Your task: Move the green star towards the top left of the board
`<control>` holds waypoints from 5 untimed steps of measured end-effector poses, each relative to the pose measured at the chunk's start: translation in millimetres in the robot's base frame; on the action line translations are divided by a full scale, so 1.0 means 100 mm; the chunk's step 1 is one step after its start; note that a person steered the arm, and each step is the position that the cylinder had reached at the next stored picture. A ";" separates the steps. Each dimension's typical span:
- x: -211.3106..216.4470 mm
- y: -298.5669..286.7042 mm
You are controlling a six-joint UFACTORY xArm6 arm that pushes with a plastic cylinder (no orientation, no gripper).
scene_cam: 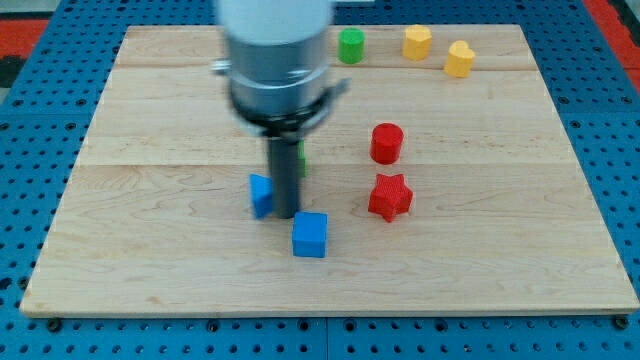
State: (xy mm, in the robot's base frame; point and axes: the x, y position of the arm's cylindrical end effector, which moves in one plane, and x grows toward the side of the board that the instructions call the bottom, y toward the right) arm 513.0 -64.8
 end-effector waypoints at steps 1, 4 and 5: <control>-0.20 0.10; -0.27 0.32; -0.67 0.49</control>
State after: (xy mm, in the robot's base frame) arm 446.0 -16.0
